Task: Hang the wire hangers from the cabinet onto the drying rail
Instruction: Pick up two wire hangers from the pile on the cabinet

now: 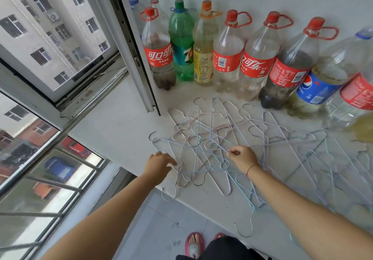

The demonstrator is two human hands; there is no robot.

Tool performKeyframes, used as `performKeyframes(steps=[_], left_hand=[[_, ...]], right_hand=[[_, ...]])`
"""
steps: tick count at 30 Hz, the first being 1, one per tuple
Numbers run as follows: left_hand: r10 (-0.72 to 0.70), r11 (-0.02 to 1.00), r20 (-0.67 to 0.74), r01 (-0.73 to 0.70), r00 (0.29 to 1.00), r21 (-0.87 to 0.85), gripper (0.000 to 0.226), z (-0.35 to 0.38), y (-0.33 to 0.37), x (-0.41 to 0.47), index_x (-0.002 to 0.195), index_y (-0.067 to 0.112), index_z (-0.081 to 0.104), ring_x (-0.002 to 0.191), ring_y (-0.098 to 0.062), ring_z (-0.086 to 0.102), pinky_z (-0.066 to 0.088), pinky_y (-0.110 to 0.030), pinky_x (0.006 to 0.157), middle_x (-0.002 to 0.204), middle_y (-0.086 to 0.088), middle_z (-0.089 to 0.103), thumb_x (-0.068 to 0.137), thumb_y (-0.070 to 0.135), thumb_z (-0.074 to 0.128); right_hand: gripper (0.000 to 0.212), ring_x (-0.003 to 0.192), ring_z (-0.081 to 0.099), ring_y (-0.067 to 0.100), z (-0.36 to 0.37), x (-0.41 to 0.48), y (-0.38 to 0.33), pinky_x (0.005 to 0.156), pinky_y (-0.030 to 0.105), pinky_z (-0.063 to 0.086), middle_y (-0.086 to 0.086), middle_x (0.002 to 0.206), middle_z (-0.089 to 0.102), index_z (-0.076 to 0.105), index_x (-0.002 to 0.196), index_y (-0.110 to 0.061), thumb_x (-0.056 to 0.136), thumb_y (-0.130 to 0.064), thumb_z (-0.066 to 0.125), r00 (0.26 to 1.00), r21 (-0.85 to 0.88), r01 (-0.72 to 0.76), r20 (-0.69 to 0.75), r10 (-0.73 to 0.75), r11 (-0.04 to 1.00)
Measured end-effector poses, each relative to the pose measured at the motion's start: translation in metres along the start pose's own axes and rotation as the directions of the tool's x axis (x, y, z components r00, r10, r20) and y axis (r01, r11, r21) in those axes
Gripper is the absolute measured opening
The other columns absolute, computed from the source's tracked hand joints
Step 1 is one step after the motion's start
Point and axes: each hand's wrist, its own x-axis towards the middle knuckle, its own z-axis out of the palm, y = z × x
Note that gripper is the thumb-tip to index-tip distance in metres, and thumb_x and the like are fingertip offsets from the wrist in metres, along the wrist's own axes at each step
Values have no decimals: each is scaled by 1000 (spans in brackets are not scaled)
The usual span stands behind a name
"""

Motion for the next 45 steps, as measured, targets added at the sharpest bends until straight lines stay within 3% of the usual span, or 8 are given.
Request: performKeyframes(steps=[8, 15, 19, 21, 27, 34, 40, 45], left_hand=[[117, 984, 16, -119, 993, 132, 15, -2, 3, 0, 98, 29, 69, 108, -17, 49, 34, -25, 87, 105, 9, 63, 86, 30, 60], [165, 984, -143, -173, 976, -42, 11, -24, 1, -12, 93, 30, 71, 100, -16, 52, 34, -29, 85, 98, 11, 67, 85, 33, 64], [100, 950, -266, -171, 959, -260, 8, -45, 7, -16, 87, 22, 74, 86, -18, 59, 44, -30, 78, 86, 5, 69, 83, 23, 68], [59, 942, -353, -169, 934, -290, 8, -54, 12, -14, 88, 21, 75, 83, -18, 56, 42, -27, 73, 86, 4, 70, 82, 22, 69], [7, 920, -430, -175, 903, -352, 10, -77, 32, -8, 90, 20, 74, 68, -7, 52, 37, -19, 60, 84, 11, 62, 85, 21, 66], [14, 863, -313, -169, 950, -475, 17, -74, 49, -2, 81, 23, 60, 68, -11, 54, 43, -23, 67, 81, 5, 60, 76, 15, 74], [80, 839, -273, -212, 959, -501, 38, -70, 71, 2, 85, 25, 58, 70, -4, 45, 40, -14, 65, 87, 7, 52, 62, 45, 81], [-51, 754, -303, -162, 952, -637, 21, -71, 94, 10, 76, 22, 56, 66, -6, 45, 37, -10, 59, 81, 5, 50, 75, 29, 76]], right_hand=[[8, 81, 60, 19, 0, -10, -5, 80, 28, 48, 5, 82, 66, 71, 87, -10, 82, -11, 65, 1000, 81, -10, -25, 12, 997], [19, 84, 58, 18, -23, -12, -22, 80, 26, 44, 8, 88, 64, 68, 100, 1, 85, -8, 62, 992, 225, 42, -127, -14, 973], [8, 52, 49, 7, -44, -11, -30, 55, 16, 42, -4, 55, 58, 64, 89, -5, 89, -7, 56, 987, 341, 38, -160, 18, 939], [18, 43, 44, 9, -51, -11, -32, 43, 13, 39, -6, 42, 53, 59, 75, -8, 91, -4, 51, 987, 395, 29, -157, 36, 918], [22, 57, 42, 20, -56, -21, -41, 56, 29, 38, 9, 63, 52, 57, 74, -10, 92, -2, 48, 993, 503, 39, -115, 22, 864], [14, 60, 49, 15, -40, -33, -48, 47, 14, 44, 7, 68, 55, 56, 86, -5, 93, 1, 45, 998, 587, -3, -54, 42, 810], [17, 62, 64, 7, -22, -47, -53, 61, 20, 49, 5, 78, 65, 56, 84, -7, 94, 1, 44, 997, 605, -59, 76, 16, 794], [16, 75, 66, 16, -13, -59, -57, 70, 24, 49, 11, 88, 67, 55, 85, -8, 94, 0, 44, 987, 611, -89, 160, -13, 787]])
